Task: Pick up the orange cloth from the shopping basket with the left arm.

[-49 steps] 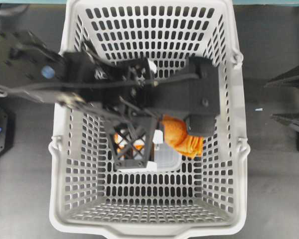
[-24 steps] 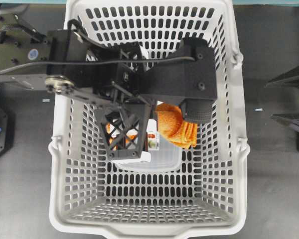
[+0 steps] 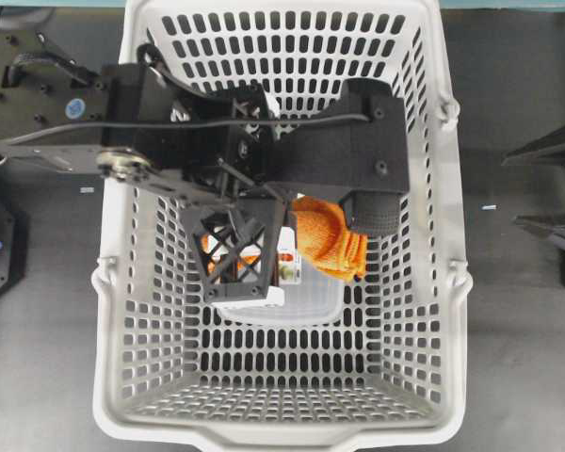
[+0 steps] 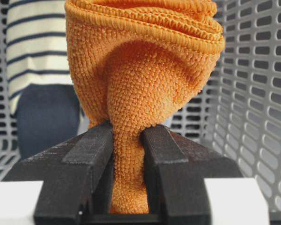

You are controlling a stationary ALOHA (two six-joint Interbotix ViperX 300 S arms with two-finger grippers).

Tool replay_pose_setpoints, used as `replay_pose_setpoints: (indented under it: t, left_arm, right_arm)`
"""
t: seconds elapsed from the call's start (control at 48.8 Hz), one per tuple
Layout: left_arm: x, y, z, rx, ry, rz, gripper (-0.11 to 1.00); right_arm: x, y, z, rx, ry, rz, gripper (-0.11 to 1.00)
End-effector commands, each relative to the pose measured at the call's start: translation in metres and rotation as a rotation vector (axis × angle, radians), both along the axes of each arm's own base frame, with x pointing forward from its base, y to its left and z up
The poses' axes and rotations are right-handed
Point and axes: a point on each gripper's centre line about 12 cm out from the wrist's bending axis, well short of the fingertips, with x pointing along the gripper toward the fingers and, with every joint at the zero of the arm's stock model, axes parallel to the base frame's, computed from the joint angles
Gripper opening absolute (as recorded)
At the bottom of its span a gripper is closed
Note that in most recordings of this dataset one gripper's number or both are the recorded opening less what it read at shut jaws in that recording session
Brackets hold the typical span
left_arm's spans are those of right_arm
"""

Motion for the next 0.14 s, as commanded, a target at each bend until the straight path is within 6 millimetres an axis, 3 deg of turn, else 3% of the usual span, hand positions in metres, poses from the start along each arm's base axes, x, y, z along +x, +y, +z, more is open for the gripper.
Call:
replay_pose_setpoints:
  t: [0.0, 0.123]
  left_arm:
    - [-0.0063, 0.0003, 0.0139, -0.002, -0.038, 0.001, 0.15]
    - [-0.0054, 0.0002, 0.0126, -0.001, -0.035, 0.001, 0.15]
  right_arm:
    - [0.0012, 0.0003, 0.0018, 0.005, -0.003, 0.001, 0.75]
    - [0.0012, 0.0003, 0.0016, 0.005, -0.001, 0.001, 0.75]
